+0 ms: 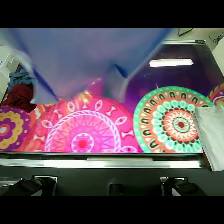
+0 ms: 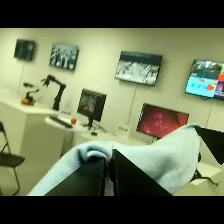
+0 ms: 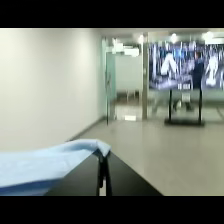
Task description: Fold the clothes and pants, and hang the long-sleeved shirts on hangers.
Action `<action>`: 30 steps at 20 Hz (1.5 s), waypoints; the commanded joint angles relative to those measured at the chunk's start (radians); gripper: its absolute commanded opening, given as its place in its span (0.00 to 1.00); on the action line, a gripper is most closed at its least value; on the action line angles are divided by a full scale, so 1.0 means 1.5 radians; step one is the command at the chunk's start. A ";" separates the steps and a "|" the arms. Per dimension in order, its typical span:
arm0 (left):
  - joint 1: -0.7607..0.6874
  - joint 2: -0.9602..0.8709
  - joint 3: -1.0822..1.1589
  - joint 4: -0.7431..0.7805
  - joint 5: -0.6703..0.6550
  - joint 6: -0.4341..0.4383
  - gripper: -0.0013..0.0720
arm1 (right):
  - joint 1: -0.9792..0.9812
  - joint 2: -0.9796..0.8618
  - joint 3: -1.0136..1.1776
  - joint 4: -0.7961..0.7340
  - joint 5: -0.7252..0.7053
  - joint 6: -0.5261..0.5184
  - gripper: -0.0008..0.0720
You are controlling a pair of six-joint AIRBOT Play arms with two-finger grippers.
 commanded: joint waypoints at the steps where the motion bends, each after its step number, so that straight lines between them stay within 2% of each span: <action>1: -0.040 0.012 0.003 -0.018 0.086 0.068 0.06 | 0.000 0.011 0.019 0.018 -0.107 0.001 0.07; 3: -0.029 0.012 -0.021 0.054 0.086 0.063 0.06 | 0.000 -0.006 0.019 0.001 -0.100 -0.006 0.07; 4: -0.019 0.011 -0.036 0.103 0.084 0.039 0.06 | 0.000 -0.019 0.019 -0.012 -0.099 -0.006 0.07; 6: 0.022 -0.001 -0.070 0.194 0.058 -0.046 0.06 | 0.000 -0.060 0.018 -0.067 -0.087 -0.006 0.07; 8: 0.082 -0.034 -0.095 0.252 -0.028 -0.105 0.06 | 0.000 -0.120 0.003 -0.091 -0.080 -0.006 0.07; 10: 0.135 -0.088 -0.118 0.253 -0.110 -0.151 0.06 | 0.000 -0.202 -0.025 -0.092 -0.085 -0.001 0.07; 11: 0.155 -0.124 -0.131 0.253 -0.146 -0.157 0.06 | 0.000 -0.252 -0.031 -0.092 -0.085 0.020 0.07; 12: 0.169 -0.160 -0.139 0.253 -0.181 -0.157 0.06 | 0.000 -0.309 -0.031 -0.090 -0.084 0.071 0.07; 14: 0.185 -0.250 -0.142 0.250 -0.275 -0.157 0.06 | 0.000 -0.411 -0.031 -0.081 -0.065 0.229 0.07; 16: 0.186 -0.332 -0.142 0.215 -0.362 -0.186 0.06 | 0.000 -0.494 -0.031 -0.043 0.014 0.397 0.07; 17: 0.186 -0.373 -0.142 0.156 -0.400 -0.190 0.06 | 0.000 -0.525 -0.031 -0.015 0.069 0.433 0.07; 19: 0.186 -0.436 -0.142 0.046 -0.444 -0.165 0.06 | 0.001 -0.577 -0.031 0.042 0.192 0.426 0.07; 21: 0.187 -0.473 -0.141 0.007 -0.444 -0.154 0.06 | -0.005 -0.611 -0.031 0.043 0.338 0.384 0.07; 22: 0.189 -0.482 -0.141 0.008 -0.443 -0.153 0.06 | -0.012 -0.620 -0.031 0.042 0.391 0.348 0.21; 23: 0.194 -0.486 -0.141 0.008 -0.444 -0.153 0.06 | -0.031 -0.624 -0.031 0.050 0.443 0.311 0.65; 24: 0.202 -0.487 -0.141 0.008 -0.444 -0.144 0.06 | -0.053 -0.624 -0.031 0.070 0.491 0.257 0.94; 26: 0.220 -0.484 -0.141 0.008 -0.446 -0.125 0.06 | -0.107 -0.624 -0.034 0.087 0.633 0.169 0.93; 28: 0.240 -0.484 -0.141 0.008 -0.456 -0.125 0.06 | -0.141 -0.618 -0.081 0.070 0.769 0.118 0.92; 30: 0.254 -0.484 -0.141 0.008 -0.477 -0.112 0.06 | -0.144 -0.561 -0.239 0.074 0.742 0.107 0.92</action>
